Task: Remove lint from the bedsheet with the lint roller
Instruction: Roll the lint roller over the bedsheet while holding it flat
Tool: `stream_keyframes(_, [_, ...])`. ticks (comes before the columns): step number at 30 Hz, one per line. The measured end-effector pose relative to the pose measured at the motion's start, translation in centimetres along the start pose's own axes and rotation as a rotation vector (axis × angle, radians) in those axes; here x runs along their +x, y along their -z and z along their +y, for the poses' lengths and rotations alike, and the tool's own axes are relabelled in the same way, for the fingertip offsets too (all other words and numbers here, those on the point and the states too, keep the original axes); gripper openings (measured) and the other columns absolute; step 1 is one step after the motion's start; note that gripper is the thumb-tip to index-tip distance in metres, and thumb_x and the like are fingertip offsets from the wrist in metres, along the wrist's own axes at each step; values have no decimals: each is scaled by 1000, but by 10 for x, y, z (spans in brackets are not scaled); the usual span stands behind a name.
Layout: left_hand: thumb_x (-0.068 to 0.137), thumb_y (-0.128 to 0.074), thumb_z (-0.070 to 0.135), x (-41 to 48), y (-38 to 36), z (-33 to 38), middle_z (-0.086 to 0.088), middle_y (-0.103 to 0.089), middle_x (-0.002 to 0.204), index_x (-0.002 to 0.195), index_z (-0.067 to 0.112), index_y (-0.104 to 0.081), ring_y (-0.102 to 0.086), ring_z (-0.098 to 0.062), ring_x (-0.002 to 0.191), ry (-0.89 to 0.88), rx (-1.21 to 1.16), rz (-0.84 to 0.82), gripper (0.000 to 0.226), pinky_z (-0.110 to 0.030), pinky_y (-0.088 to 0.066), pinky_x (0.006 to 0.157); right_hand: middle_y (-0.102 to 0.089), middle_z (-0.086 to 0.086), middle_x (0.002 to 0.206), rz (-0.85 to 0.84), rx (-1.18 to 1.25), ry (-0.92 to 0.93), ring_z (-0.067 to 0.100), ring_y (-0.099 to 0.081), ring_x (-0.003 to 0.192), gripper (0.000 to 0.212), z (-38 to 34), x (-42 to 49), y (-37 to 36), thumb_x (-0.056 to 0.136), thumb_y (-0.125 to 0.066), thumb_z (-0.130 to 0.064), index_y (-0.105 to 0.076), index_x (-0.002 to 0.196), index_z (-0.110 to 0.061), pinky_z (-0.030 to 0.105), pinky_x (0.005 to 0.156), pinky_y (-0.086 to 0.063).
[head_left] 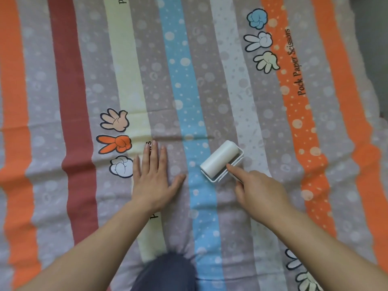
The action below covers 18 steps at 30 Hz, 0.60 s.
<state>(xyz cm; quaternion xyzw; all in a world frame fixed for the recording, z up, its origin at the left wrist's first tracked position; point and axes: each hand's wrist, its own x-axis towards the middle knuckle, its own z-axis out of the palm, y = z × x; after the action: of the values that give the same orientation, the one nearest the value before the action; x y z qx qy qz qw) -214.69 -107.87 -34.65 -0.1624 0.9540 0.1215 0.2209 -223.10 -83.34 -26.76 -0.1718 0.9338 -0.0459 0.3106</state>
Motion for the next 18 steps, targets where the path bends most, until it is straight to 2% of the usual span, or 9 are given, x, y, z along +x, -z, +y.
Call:
stream_keyframes(4, [86, -6, 79, 1, -8, 2, -1, 29, 164, 159, 21, 17, 33, -18, 149, 5, 26, 42, 96, -44, 24, 118, -50, -1, 89, 28, -1, 17, 26, -59, 88, 55, 17, -14, -9, 96, -37, -32, -24, 145, -51, 34, 65, -42])
stream_keyframes(8, [89, -8, 77, -2, -10, 5, -1, 25, 167, 159, 21, 17, 29, -17, 151, 23, 44, 71, 94, -46, 19, 121, -58, 1, 94, 56, 3, 47, 26, -59, 87, 54, 36, -30, -18, 94, -39, -32, -29, 144, -50, 36, 66, -45])
stream_keyframes(11, [100, -20, 66, -13, -13, 13, -3, 21, 168, 161, 20, 9, 25, -19, 153, 49, -5, 98, 82, -49, 16, 122, -63, 2, 97, 72, 10, 80, 25, -59, 87, 54, 50, -47, -25, 93, -40, -30, -33, 143, -49, 35, 64, -45])
stream_keyframes(14, [104, -24, 55, -32, -20, 28, -5, 18, 169, 162, 24, 3, 21, -20, 154, 68, -49, 102, 71, -49, 15, 123, -65, 1, 104, 46, -21, 78, 21, -59, 88, 54, 67, -65, -27, 93, -41, -28, -35, 143, -49, 32, 61, -41])
stream_keyframes(18, [104, -27, 53, -56, -24, 38, -4, 13, 170, 162, 28, 1, 17, -21, 155, 66, -77, 82, 69, -48, 11, 124, -67, -2, 108, 15, -61, 30, 19, -58, 84, 54, 86, -93, -22, 91, -44, -29, -39, 140, -52, 32, 60, -43])
